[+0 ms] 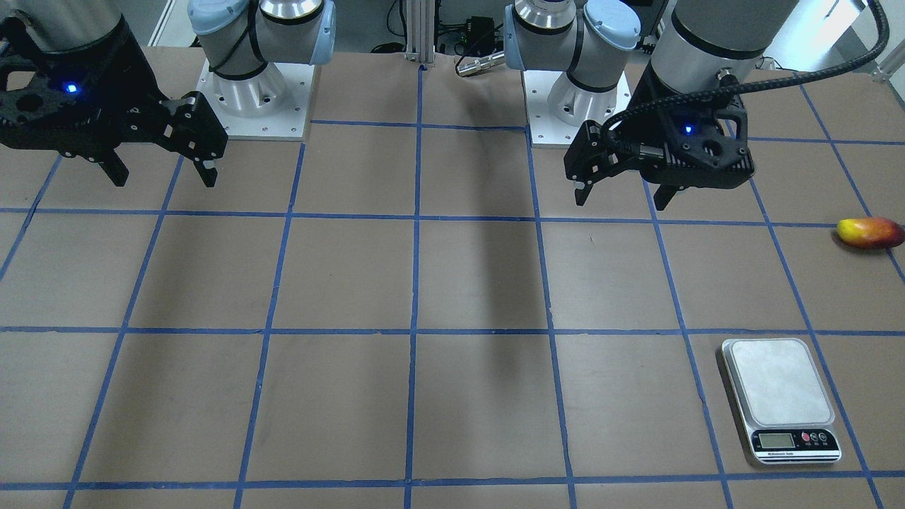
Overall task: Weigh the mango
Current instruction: 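Move the left gripper back toward the robot, down to the mango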
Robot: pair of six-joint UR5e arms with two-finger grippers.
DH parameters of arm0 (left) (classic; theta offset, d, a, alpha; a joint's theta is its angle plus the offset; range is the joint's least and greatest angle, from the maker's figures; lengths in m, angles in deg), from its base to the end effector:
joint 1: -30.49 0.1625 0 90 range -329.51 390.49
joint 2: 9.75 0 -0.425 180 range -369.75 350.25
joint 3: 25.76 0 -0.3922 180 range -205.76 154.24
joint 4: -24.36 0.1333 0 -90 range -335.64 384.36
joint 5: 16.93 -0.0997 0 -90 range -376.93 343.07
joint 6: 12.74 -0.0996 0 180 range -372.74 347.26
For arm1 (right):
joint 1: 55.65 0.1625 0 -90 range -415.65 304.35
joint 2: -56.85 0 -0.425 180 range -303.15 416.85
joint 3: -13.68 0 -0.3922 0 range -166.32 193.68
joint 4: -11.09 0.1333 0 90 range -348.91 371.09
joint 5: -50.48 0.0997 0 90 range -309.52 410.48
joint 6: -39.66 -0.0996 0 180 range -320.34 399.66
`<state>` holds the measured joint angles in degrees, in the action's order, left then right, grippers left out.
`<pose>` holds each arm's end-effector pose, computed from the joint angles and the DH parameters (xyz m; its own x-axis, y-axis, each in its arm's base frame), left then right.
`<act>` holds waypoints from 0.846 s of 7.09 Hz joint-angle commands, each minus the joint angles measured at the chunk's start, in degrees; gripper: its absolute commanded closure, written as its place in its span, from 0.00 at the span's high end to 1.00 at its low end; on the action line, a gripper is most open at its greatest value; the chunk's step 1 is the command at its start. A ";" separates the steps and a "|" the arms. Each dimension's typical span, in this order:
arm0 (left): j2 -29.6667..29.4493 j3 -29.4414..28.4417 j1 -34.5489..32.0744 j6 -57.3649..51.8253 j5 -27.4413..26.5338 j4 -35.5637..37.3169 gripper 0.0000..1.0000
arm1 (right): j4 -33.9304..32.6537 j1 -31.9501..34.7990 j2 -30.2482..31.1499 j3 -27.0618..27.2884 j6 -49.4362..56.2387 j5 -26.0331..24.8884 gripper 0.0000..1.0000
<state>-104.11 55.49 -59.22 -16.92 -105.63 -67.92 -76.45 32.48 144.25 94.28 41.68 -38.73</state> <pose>-0.1329 -0.5273 0.5205 -0.9974 0.0686 0.0199 0.0678 0.9970 -0.0384 0.1178 -0.5198 0.5417 -0.9999 -0.0036 -0.0111 -0.0027 0.9971 -0.0761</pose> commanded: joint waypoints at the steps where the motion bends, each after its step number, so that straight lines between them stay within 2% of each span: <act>1: 1.36 -0.12 4.77 -11.24 -0.07 -3.34 1.00 | 0.00 -0.06 0.05 0.00 0.00 0.00 1.00; 4: 3.12 -0.47 13.74 -28.46 -0.51 -6.77 1.00 | 0.00 -0.06 -0.04 0.00 0.00 0.00 1.00; 6: 3.30 -0.73 22.42 -46.98 -1.83 -8.35 1.00 | 0.00 0.02 -0.04 0.00 0.00 0.00 1.00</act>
<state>-100.96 54.90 -42.12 -53.14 -106.97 -74.96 -76.45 32.45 144.22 94.28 41.68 -38.73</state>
